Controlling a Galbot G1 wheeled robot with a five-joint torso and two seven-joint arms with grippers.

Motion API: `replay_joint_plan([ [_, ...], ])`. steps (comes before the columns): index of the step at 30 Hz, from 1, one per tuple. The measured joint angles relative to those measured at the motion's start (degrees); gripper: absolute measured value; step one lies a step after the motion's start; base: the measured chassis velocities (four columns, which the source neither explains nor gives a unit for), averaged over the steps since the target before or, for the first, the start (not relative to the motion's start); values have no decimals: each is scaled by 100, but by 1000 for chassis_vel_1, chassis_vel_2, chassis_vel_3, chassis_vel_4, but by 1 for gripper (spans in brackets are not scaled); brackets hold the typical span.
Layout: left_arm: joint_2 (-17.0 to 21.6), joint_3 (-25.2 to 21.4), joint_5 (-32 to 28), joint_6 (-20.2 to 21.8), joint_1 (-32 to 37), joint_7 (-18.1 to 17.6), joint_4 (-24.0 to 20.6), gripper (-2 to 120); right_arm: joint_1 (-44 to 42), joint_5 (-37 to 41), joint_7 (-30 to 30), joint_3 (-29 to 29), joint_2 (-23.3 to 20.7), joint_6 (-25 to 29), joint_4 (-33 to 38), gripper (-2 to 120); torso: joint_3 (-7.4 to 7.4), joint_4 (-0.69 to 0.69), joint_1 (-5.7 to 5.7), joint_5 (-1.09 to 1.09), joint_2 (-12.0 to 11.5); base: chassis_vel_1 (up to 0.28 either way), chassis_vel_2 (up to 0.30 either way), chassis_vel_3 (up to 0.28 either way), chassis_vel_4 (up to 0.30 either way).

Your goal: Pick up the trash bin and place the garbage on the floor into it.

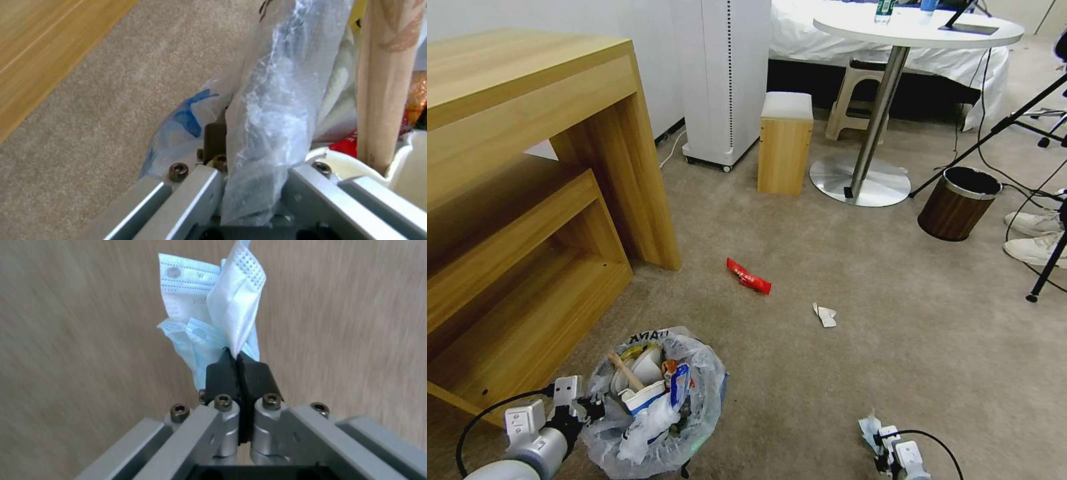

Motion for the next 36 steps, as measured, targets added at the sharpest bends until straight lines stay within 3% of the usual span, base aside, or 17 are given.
replay_joint_plan([
  [7, 14, -58, -6, 0, 46, -3, -41, 0, -61, -108, -958, 601, -562, 1012, 898, 0, 0, -2, 0, -3, 0, 0, 0, 0, 0],
  [10, -89, -98, 51, 0, 141, -3, -122, 0, 753, 15, -1603, 218, -824, 1636, 1369, 0, 0, 0, 0, 0, 0, 0, 0, 0, 0],
  [11, -89, -98, 51, 0, 141, -3, -122, 0, 753, 15, -1603, 218, -824, 1636, 1369, 0, 0, 0, 0, 0, 0, 0, 0, 0, 0],
  [14, -122, -84, 80, 11, 154, -19, -182, 0, 1847, 368, -2057, -216, -851, 1896, 1686, 0, 0, 2, 0, -3, 0, 0, 0, 0, 0],
  [16, -123, -80, 81, 15, 154, -21, -186, 0, 1977, 422, -2089, -297, -850, 1911, 1723, 0, 1, 2, 0, -3, -1, 0, 0, 0, 0],
  [19, -124, -67, 86, 28, 163, -27, -216, 0, 2657, 682, -2184, -764, -814, 1941, 1897, 0, 1, 0, 0, 1, 0, 0, 0, 0, 0],
  [21, -120, -42, 85, 66, 163, -72, -281, 0, 3794, 1094, -2522, -1512, -706, 2029, 2088, 0, 1, 3, 0, -2, 0, 0, 0, 0, 0],
  [22, -120, -42, 85, 66, 163, -72, -281, 0, 3794, 1094, -2522, -1512, -706, 2029, 2088, 0, 1, 3, 0, -2, 0, 0, 0, 0, 0],
  [25, -48, 4, 47, 121, 128, -136, -336, 0, 4678, 1516, -2788, -2458, -516, 2139, 2124, 0, 0, -2, 0, -1, 0, 0, 0, 0, 0],
  [29, -35, 2, 41, 130, 144, -150, -364, 0, 5028, 1755, -2821, -3015, -363, 2170, 2107, 0, 0, -2, 0, -1, 0, 0, 0, 0, 0],
  [30, -28, -4, 34, 137, 154, -161, -386, 0, 5287, 1926, -2792, -3443, -229, 2163, 2073, 0, 1, 0, 0, 0, -1, 0, 0, 0, 0],
  [36, -29, -15, 18, 156, 165, -200, -429, 0, 5796, 2199, -2501, -4214, 146, 2046, 1965, 0, 1, 0, 0, -1, -1, 0, 0, 0, 0],
])
